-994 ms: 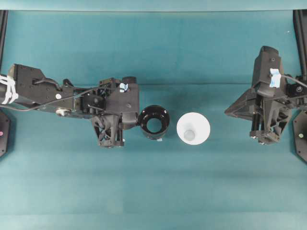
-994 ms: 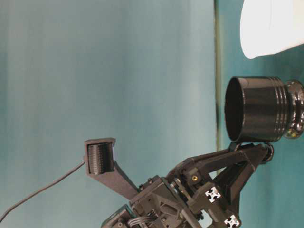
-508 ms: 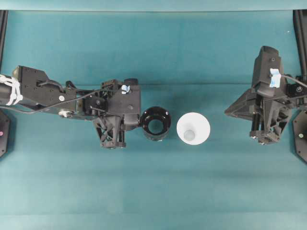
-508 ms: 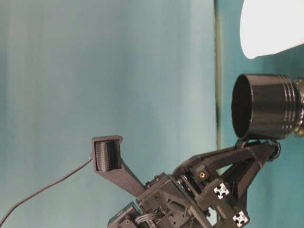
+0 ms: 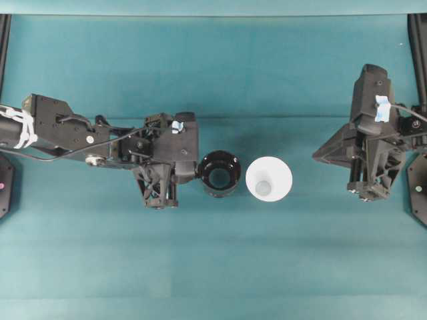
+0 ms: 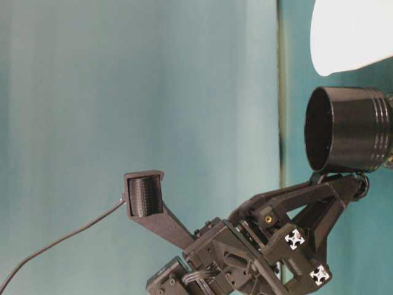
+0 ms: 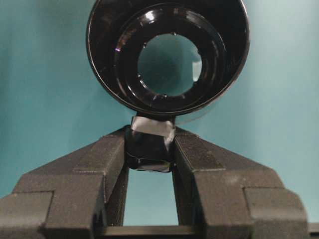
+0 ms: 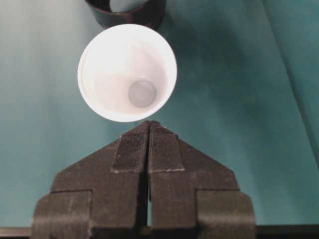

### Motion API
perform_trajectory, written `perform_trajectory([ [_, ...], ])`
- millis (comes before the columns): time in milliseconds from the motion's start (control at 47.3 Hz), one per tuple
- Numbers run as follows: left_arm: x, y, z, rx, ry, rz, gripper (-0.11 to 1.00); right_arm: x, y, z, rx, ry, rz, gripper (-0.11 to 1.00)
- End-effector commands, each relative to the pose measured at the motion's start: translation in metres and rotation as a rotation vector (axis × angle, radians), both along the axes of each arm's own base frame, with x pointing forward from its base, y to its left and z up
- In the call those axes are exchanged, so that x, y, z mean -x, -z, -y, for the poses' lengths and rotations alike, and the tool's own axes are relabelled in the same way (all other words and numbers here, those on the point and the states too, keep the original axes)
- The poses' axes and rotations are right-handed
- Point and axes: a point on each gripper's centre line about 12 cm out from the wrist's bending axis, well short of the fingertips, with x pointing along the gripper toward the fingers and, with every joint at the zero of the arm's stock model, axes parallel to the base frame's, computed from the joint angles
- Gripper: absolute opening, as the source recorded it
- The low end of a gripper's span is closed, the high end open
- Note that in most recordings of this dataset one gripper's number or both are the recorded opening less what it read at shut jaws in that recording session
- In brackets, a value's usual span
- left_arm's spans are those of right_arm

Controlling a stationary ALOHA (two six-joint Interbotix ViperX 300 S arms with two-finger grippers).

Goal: Put a paper cup into the cup holder on your left arm.

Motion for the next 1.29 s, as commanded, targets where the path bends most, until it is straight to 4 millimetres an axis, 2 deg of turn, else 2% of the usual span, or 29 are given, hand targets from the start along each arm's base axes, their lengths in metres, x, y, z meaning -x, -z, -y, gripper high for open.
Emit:
perform_trajectory([
  [0,-0.005,-0.006,0.001,-0.004,0.005,0.026,0.30,-0.003,-0.007,0.001,-0.003,0.007,0.023,-0.02],
  [444,-0.006,0.000,0.005,-0.003,0.016,0.012,0.30,-0.003,-0.007,0.001,-0.002,0.007,0.023,-0.02],
  [1269,-0.006,0.009,-0.001,-0.002,0.001,0.001,0.30,-0.003,-0.007,0.001,-0.003,0.008,0.025,-0.02],
])
